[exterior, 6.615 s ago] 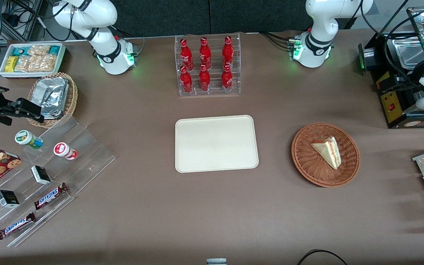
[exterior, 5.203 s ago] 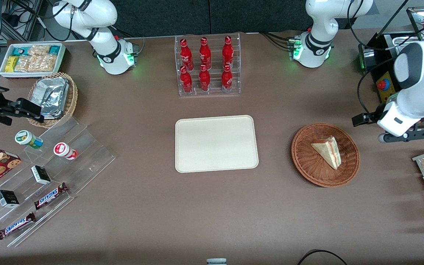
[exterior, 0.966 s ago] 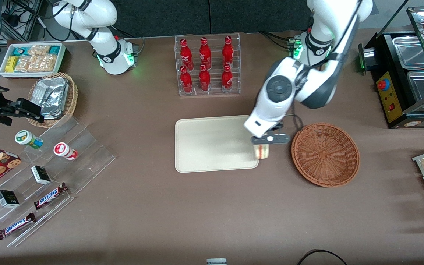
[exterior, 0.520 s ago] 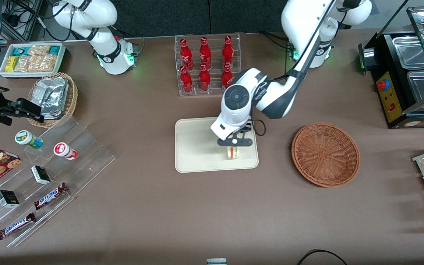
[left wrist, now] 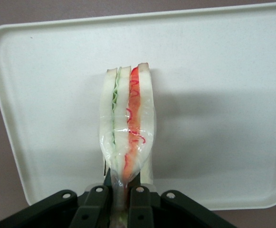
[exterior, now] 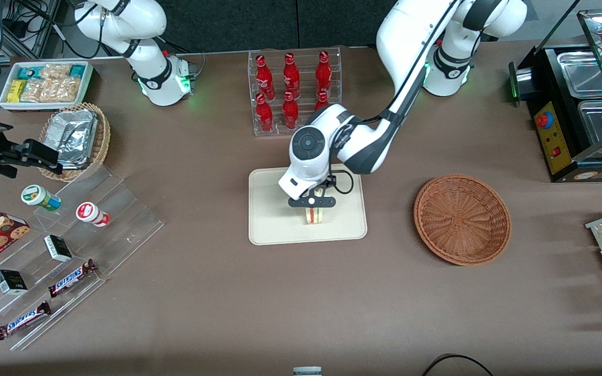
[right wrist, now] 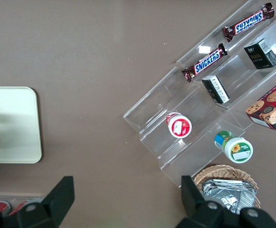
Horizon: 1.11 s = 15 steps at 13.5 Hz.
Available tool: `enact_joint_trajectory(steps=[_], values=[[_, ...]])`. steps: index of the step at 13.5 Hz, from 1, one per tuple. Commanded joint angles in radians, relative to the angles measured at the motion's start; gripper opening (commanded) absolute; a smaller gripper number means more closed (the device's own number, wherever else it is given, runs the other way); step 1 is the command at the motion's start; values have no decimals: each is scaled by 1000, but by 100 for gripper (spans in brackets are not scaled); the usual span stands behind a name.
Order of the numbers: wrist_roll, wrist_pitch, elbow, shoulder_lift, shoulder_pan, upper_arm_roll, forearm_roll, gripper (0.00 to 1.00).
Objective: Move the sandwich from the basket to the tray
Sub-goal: 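Lower the sandwich onto the tray and open the left gripper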
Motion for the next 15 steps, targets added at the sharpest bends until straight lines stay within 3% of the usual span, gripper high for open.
enact_joint_trajectory(steps=[1, 8, 9, 10, 15], values=[[-20, -5, 48, 35, -10, -5, -15, 0], [-17, 23, 48, 60, -10, -8, -12, 0], [-12, 23, 49, 60, -10, -8, -14, 36], [-11, 23, 49, 62, -10, -8, -14, 99], [-20, 30, 49, 48, -6, -8, -12, 100]])
